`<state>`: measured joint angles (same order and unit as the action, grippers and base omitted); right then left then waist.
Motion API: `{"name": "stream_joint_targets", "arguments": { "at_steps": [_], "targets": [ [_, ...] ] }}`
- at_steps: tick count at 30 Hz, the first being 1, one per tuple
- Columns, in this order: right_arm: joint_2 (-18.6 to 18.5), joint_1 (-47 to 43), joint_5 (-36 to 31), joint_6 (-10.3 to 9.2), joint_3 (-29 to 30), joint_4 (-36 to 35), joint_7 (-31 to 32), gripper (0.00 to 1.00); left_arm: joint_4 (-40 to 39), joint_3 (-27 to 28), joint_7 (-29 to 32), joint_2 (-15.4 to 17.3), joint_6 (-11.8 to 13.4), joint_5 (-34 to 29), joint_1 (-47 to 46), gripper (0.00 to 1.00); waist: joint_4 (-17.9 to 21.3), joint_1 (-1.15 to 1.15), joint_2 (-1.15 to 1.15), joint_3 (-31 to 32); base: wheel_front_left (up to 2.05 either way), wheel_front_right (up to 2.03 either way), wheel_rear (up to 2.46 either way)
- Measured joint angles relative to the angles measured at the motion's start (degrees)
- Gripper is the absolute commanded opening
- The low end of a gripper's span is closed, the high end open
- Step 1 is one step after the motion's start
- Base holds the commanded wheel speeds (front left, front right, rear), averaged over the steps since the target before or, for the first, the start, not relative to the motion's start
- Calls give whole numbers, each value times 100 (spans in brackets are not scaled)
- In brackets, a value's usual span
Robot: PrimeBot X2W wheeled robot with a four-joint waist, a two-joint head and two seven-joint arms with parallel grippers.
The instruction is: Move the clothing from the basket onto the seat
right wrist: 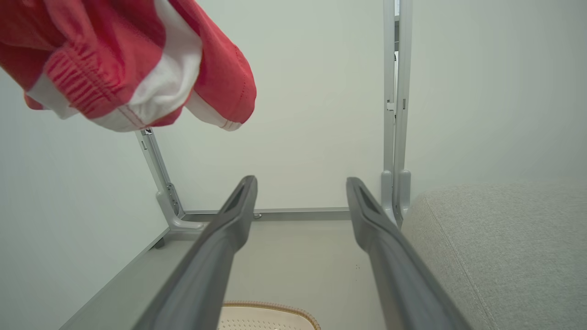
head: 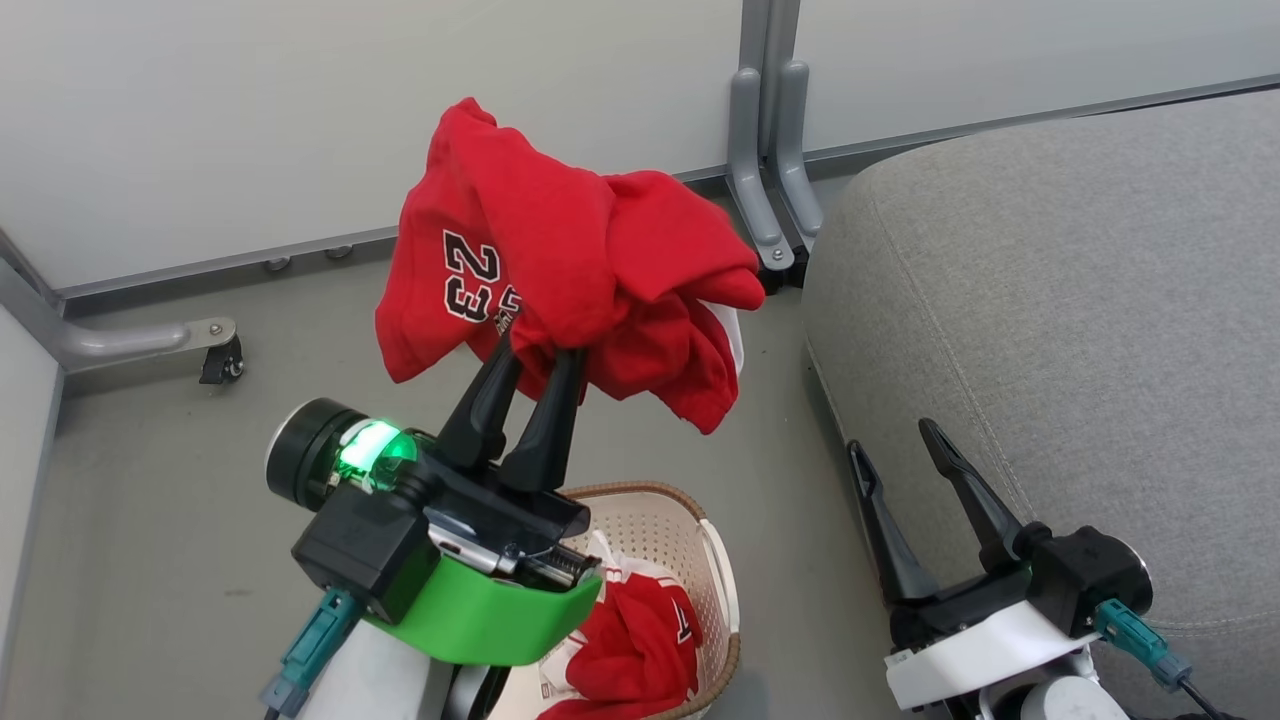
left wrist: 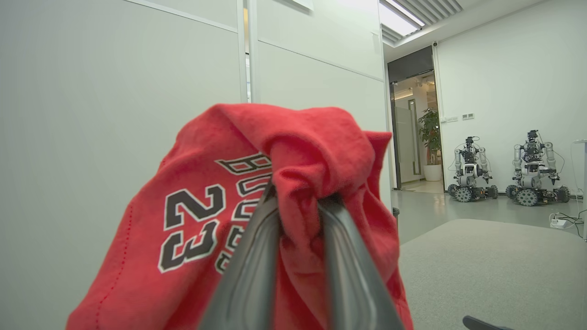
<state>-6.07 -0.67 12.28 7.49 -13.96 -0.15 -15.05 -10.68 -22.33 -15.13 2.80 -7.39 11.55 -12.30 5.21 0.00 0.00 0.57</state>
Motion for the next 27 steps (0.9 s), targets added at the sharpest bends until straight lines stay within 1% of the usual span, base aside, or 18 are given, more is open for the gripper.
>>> {"name": "stream_joint_targets", "arguments": {
  "at_steps": [15,22,27],
  "targets": [
    [26,-2,27,0,-23,15,0,100,-35,43,-1,0,0,-8,3,0,-12,0,0,1,0,0,0],
    [-229,107,82,0,-692,-490,0,100,47,63,-1,0,0,-34,7,0,21,0,0,-57,0,0,0],
    [-580,402,148,3,-1334,-804,0,100,102,-38,-1,-1,-1,-42,4,0,41,0,0,-122,0,0,0]
  ]
}}
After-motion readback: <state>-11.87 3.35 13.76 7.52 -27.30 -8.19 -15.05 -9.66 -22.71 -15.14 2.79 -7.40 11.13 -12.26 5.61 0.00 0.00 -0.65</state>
